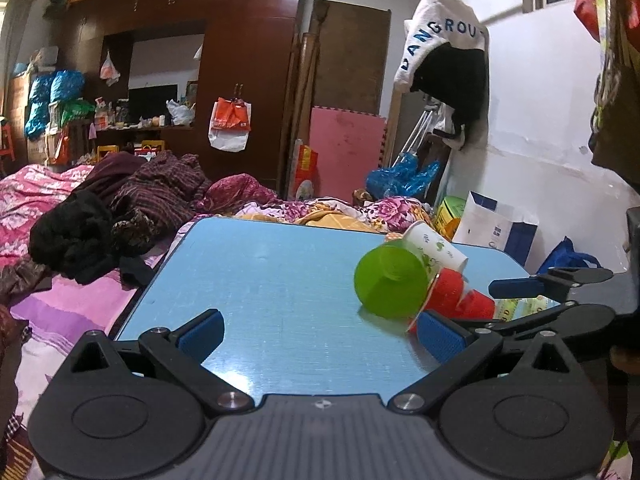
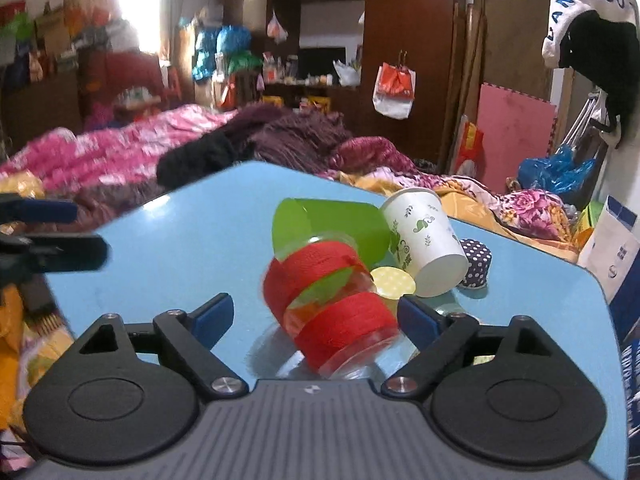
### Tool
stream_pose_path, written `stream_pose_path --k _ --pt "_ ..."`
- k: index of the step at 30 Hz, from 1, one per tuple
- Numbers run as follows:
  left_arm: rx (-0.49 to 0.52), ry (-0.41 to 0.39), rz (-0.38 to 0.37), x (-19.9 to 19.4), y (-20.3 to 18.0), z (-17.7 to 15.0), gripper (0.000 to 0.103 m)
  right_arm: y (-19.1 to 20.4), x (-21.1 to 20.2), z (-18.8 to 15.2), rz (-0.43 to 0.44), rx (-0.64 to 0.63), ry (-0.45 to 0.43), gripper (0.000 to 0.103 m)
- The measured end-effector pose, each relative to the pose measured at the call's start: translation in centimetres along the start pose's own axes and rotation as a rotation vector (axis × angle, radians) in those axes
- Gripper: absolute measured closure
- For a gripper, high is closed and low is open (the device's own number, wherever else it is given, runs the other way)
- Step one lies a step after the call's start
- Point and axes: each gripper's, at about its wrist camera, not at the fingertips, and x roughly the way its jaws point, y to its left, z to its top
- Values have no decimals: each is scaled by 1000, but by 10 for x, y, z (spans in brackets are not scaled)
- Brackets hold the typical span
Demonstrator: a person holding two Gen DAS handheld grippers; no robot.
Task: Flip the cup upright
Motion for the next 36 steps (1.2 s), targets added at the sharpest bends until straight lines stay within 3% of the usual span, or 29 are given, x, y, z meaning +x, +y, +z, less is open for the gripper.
stream_pose_path --k 9,12,21,30,34,36 --pt "-6 17 -16 7 3 -3 0 4 17 10 -38 -83 147 28" --pt "-6 21 -21 8 3 -4 0 9 16 13 -46 -104 176 42" --pt "-26 28 -36 6 6 -6 0 14 -4 16 6 -65 211 43" --pt "-74 27 -113 -7 7 -11 0 5 -31 -8 130 188 215 43" --pt "-42 22 -125 -12 -2 -13 0 -4 -38 -16 194 344 176 43" --pt "-33 21 -128 -13 -5 -14 0 -3 -39 -19 187 377 166 43"
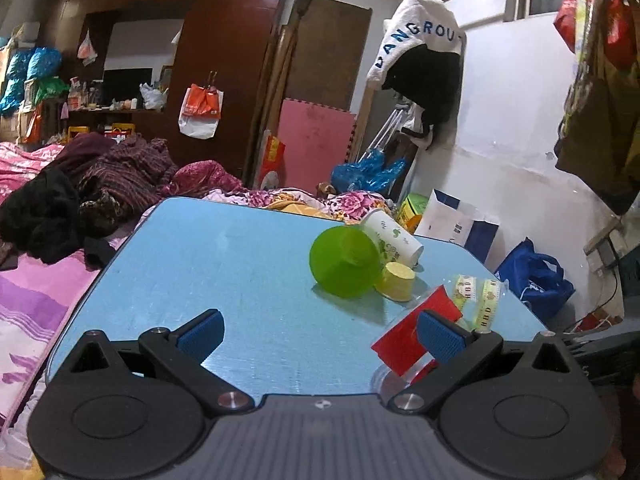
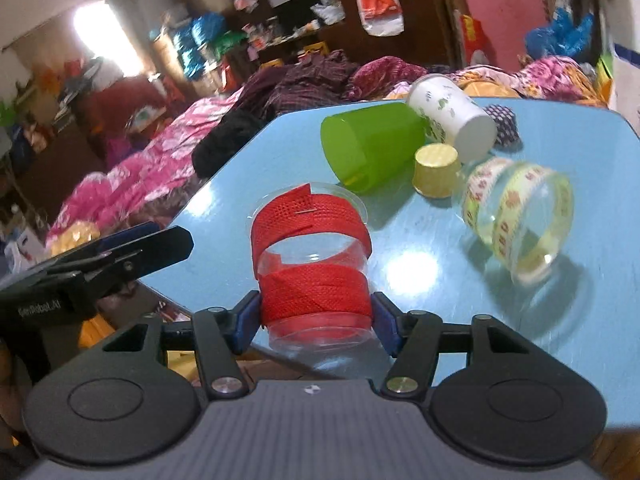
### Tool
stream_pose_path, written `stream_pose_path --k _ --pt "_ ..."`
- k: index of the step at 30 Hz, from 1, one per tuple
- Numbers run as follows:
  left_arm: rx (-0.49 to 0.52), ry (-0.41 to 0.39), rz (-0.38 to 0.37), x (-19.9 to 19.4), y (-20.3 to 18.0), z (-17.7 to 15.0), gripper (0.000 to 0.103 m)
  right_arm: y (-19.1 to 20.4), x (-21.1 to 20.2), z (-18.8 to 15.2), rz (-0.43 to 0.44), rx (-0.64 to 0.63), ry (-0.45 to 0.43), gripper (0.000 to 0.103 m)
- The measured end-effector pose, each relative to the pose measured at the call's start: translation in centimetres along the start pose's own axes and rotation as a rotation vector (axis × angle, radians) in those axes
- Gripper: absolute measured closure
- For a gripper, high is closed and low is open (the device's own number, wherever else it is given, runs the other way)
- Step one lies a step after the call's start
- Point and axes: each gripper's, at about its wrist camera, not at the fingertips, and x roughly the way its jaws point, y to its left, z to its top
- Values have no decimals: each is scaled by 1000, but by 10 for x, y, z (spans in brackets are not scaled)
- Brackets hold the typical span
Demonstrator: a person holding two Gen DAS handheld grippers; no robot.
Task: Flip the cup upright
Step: 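Close the left tool on the red-banded cup's side and lift it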
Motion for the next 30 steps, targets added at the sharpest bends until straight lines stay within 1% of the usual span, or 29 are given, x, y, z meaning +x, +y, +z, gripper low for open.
stream_pose_path --k 3,5,10,15,17,19,21,23,27,28,30 --pt "1 10 -7 1 -3 -2 0 0 1 -4 -41 11 -21 43" --pt "-3 18 -16 3 -5 -3 0 0 1 -6 -47 20 -25 43" --pt "-10 39 -36 7 -13 -4 0 7 3 -14 -90 -16 -52 43" --pt "-64 143 -91 21 -21 -2 0 11 3 -23 -108 -45 -88 43" --pt "-82 169 -93 27 -25 1 0 11 3 -24 -108 -54 -96 43" --pt "-103 196 -111 33 -26 4 0 11 3 -26 -109 -61 -99 43" --pt "-166 230 -134 41 -23 7 0 11 2 -27 -121 -74 -104 43" --pt "-205 257 -153 49 -22 8 0 12 3 -28 -127 -90 -107 43" --pt "-199 309 -136 61 -31 9 0 14 5 -28 -130 -107 -108 43" --pt "-203 329 -143 64 -33 9 0 14 5 -28 -131 -108 -108 43" --pt "-213 343 -149 68 -37 11 0 16 5 -29 -134 -114 -108 43"
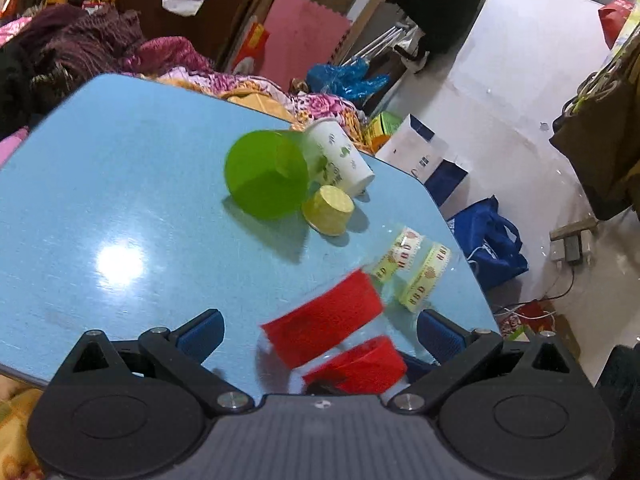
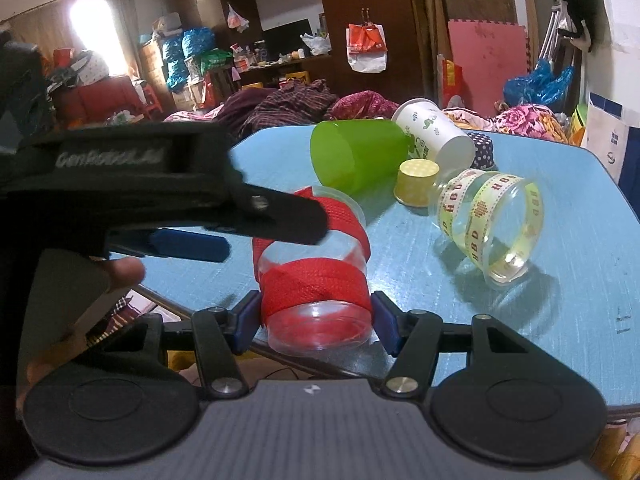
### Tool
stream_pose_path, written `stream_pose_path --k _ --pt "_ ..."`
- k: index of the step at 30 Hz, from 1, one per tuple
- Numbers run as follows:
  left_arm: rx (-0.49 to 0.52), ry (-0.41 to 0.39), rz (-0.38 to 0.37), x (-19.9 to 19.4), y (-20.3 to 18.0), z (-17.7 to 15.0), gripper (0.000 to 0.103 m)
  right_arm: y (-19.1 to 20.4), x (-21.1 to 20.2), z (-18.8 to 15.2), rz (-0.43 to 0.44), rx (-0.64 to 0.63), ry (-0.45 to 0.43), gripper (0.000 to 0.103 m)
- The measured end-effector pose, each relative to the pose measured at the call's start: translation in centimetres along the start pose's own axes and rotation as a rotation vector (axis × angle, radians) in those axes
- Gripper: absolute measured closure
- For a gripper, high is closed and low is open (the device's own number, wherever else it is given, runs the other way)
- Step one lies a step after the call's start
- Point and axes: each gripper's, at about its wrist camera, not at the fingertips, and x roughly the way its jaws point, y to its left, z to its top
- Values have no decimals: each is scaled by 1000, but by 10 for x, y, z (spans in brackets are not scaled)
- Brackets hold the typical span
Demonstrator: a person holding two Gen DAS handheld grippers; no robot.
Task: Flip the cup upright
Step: 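Close the left tool on the red-banded cup's side and lift it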
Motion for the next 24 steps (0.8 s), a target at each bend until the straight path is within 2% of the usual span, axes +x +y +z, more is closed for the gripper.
stream_pose_path --k 14,22,24 --pt "5 64 12 23 -8 5 0 8 -2 -1 -20 -45 8 43" --pt "46 71 39 29 -10 6 0 11 -4 -1 -29 -61 12 43" --pt "36 80 24 29 -9 7 0 12 -4 -1 -30 -62 13 43"
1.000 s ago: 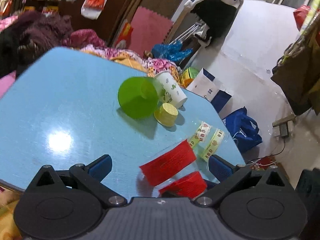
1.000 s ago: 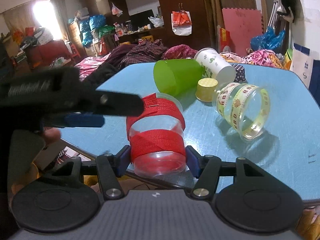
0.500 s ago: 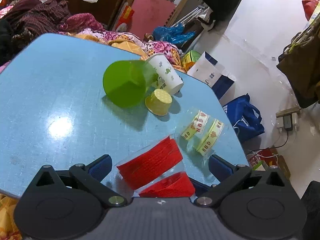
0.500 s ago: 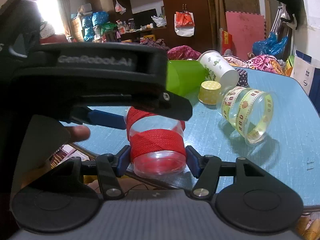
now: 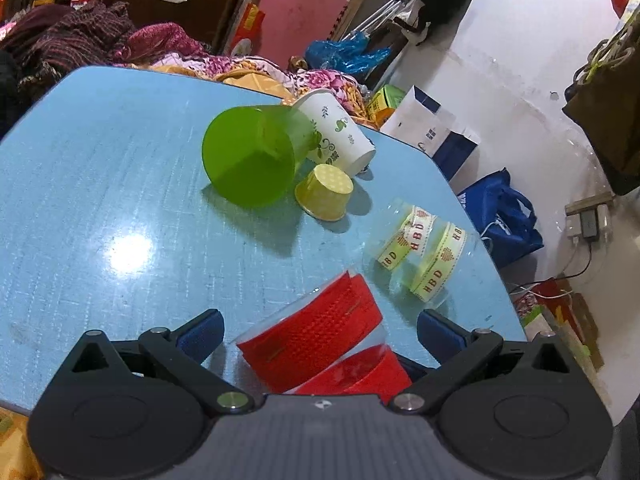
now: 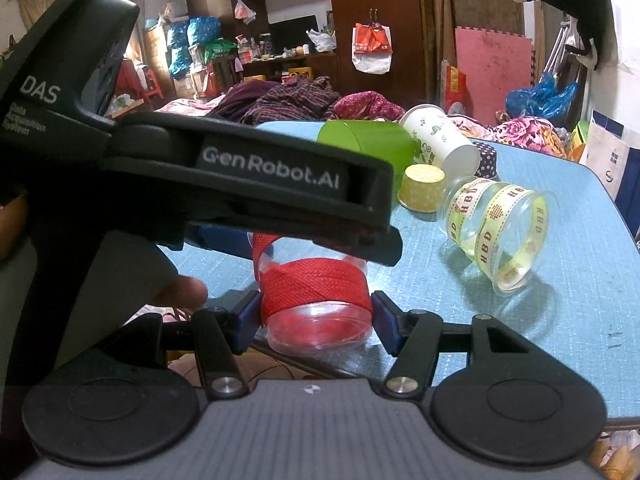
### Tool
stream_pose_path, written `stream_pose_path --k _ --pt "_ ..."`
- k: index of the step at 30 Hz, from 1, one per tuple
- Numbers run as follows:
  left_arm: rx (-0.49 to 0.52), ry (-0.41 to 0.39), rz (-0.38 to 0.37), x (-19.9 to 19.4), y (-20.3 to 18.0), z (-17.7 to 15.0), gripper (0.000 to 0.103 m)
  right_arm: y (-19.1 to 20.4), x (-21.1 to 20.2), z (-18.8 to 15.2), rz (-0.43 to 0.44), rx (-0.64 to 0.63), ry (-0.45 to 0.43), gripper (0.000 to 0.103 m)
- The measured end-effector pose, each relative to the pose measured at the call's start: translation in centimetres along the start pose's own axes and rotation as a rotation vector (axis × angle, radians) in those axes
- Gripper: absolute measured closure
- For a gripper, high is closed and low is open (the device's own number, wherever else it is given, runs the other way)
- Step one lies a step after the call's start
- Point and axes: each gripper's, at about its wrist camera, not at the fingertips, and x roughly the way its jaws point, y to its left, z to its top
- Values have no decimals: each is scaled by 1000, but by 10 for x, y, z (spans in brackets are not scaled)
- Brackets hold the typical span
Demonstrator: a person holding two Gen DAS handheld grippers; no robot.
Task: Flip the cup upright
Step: 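Close the left tool on the red-banded cup's side and lift it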
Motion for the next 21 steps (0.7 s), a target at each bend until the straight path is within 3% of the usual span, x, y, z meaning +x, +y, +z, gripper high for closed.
stream_pose_path --k 7,9,13,18,21 --pt "-52 -16 -26 -5 5 1 1 1 0 1 -5 -1 1 43" --pt "-45 -6 -19 -3 4 0 7 3 0 1 -6 -1 2 43" --pt "-44 -11 -13 -4 3 -1 9 5 -1 1 -13 -4 2 43" --pt "-54 -30 2 -6 7 0 23 6 -1 1 -19 -2 2 43" --pt "-44 -40 8 -7 6 2 23 7 -1 2 -19 -4 1 43"
